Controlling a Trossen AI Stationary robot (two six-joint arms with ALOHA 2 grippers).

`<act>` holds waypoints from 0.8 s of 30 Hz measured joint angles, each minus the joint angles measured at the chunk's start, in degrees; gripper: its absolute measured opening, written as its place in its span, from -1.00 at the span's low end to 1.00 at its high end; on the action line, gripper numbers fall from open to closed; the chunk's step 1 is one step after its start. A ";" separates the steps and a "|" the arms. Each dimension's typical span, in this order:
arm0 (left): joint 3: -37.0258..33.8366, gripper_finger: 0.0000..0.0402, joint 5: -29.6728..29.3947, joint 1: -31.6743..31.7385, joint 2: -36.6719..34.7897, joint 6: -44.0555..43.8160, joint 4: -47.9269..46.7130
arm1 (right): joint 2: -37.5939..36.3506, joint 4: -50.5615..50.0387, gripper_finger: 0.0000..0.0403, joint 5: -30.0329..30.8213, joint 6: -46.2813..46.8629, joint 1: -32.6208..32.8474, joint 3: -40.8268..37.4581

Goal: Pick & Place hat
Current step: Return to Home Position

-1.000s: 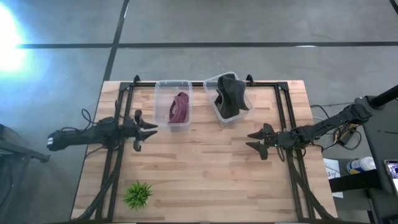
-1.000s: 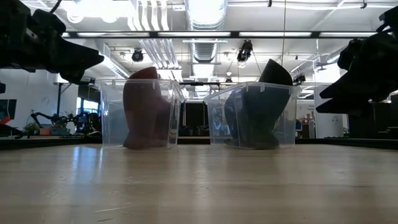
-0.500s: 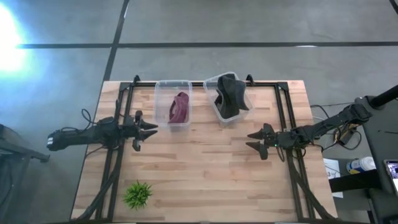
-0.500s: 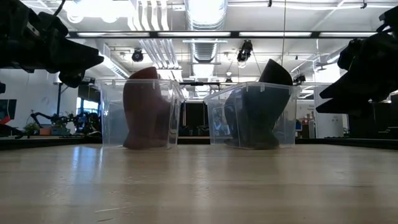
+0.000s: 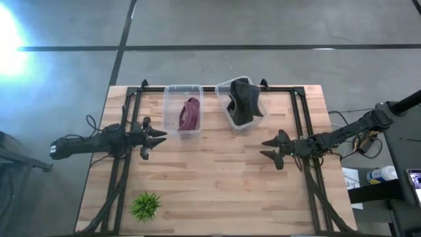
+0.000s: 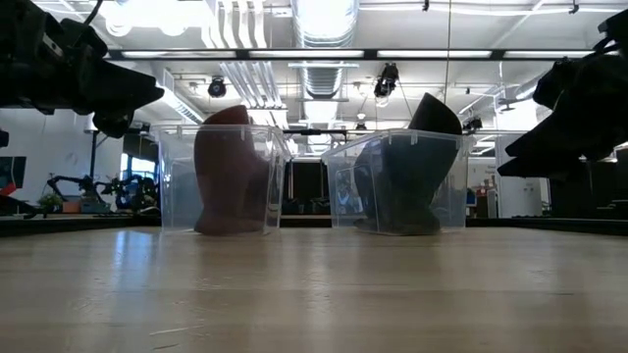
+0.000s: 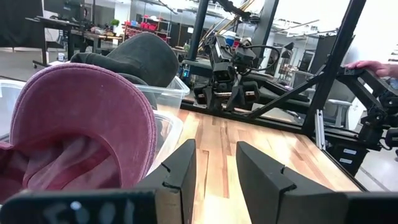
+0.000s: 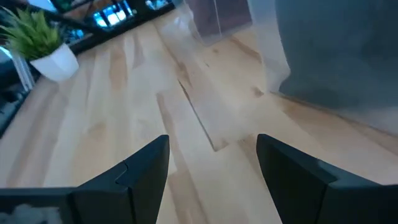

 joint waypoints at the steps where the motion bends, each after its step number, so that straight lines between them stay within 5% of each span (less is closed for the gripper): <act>1: 0.00 -0.46 0.02 0.00 0.00 -0.02 0.02 | -0.53 0.05 0.18 -0.07 -0.53 0.01 0.00; 5: 0.00 -0.46 0.00 0.00 0.00 -0.02 0.09 | -4.38 1.95 0.18 -0.15 -1.56 -1.86 0.00; 8: 0.00 -0.46 0.00 0.00 0.00 -0.02 0.11 | -8.95 3.80 0.18 -2.00 -10.89 -4.09 0.00; 12: 0.00 -0.46 0.00 0.00 0.00 -0.02 0.13 | -16.47 4.57 0.18 -13.47 -24.69 -7.71 0.02; 16: 0.00 -0.46 0.00 0.00 0.00 -0.02 0.13 | -21.96 2.37 0.18 -23.07 -28.84 -10.49 0.07; 24: 0.00 -0.46 0.00 0.00 0.00 -0.02 0.17 | -26.19 -2.93 0.18 -24.34 -30.57 -13.28 0.07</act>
